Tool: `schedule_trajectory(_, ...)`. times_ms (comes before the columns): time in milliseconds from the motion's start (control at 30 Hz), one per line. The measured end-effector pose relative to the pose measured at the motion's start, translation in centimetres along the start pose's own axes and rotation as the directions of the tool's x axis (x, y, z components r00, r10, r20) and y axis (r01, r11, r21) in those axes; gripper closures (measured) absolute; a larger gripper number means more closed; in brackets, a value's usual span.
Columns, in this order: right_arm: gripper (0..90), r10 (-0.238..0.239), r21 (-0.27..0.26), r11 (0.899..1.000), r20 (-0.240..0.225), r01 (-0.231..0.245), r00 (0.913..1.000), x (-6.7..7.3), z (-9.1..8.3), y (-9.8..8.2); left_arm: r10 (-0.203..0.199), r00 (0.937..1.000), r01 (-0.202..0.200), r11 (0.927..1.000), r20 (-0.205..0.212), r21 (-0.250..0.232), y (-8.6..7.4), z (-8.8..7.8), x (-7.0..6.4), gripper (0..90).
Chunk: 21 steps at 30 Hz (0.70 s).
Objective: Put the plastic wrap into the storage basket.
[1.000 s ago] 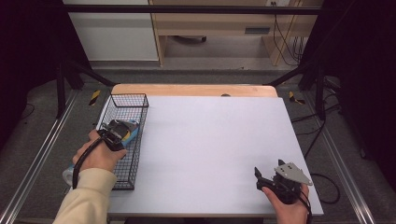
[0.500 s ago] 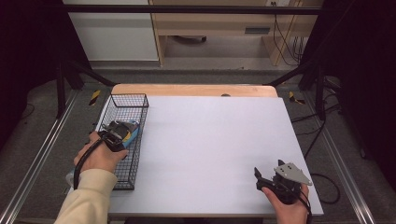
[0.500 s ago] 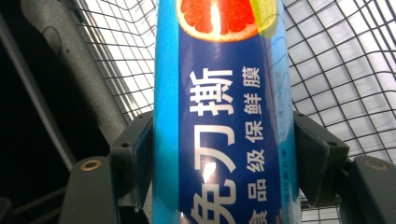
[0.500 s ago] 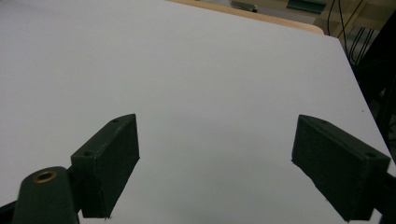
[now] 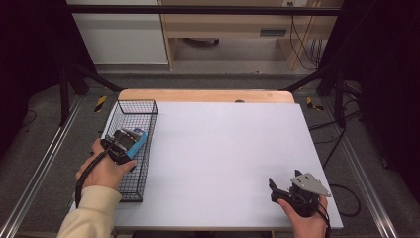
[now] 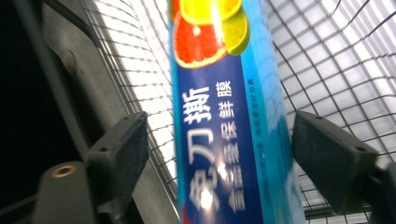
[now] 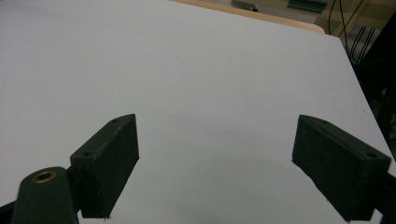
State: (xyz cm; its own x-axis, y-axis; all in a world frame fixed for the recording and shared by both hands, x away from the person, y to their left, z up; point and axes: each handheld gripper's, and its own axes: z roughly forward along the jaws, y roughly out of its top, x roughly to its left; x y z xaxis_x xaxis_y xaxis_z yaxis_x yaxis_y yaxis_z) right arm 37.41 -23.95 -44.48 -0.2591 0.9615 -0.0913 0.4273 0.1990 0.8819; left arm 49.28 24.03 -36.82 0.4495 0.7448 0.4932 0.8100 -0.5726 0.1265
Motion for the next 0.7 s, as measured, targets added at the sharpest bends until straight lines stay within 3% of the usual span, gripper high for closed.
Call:
schedule_trajectory(100,14.7,-0.001,-0.006,1.000,0.003,0.001,1.0000,0.0,-0.1,0.0,-0.023,0.9996,0.021,0.9949,-0.018,-0.099,-0.4,-2.1,0.1,14.9)
schedule_trajectory(167,14.2,0.004,-0.001,1.000,0.003,-0.004,1.0000,0.0,-0.1,0.0,-0.030,0.9993,0.026,0.9847,-0.021,-0.172,-0.6,-3.5,-0.1,11.4)
schedule_trajectory(300,13.4,0.006,-0.004,1.000,0.005,-0.006,1.0000,-0.1,-0.1,0.0,-0.032,0.9986,0.044,0.9453,0.043,-0.323,-0.7,-5.8,-1.1,8.5)
schedule_trajectory(400,11.7,0.009,0.001,1.000,0.002,-0.009,1.0000,-0.3,0.0,-0.1,0.008,0.9973,0.022,0.9140,0.073,-0.405,-0.5,-6.8,-2.4,7.4)
schedule_trajectory(467,10.8,0.016,0.004,1.000,0.002,-0.016,0.9999,-0.4,0.1,-0.1,0.037,0.9938,0.013,0.8999,0.105,-0.436,-0.2,-7.1,-3.5,6.6)
schedule_trajectory(500,9.9,0.019,0.006,1.000,-0.001,-0.019,0.9998,-0.4,0.2,-0.1,0.053,0.9898,0.014,0.8868,0.132,-0.462,0.0,-7.1,-4.1,6.6)
schedule_trajectory(567,9.2,0.023,0.008,1.000,-0.004,-0.023,0.9997,-0.4,0.2,-0.2,0.099,0.9700,0.026,0.8665,0.222,-0.499,0.3,-7.2,-5.2,8.0)
schedule_trajectory(667,8.4,0.019,0.002,1.000,-0.007,-0.019,0.9998,-0.4,0.2,-0.1,0.137,0.9513,0.036,0.8393,0.276,-0.542,0.8,-7.0,-6.8,7.3)
schedule_trajectory(700,7.6,0.020,0.002,1.000,-0.011,-0.020,0.9997,-0.4,0.1,-0.1,0.163,0.9407,0.031,0.8314,0.298,-0.555,1.1,-6.8,-7.5,7.0)
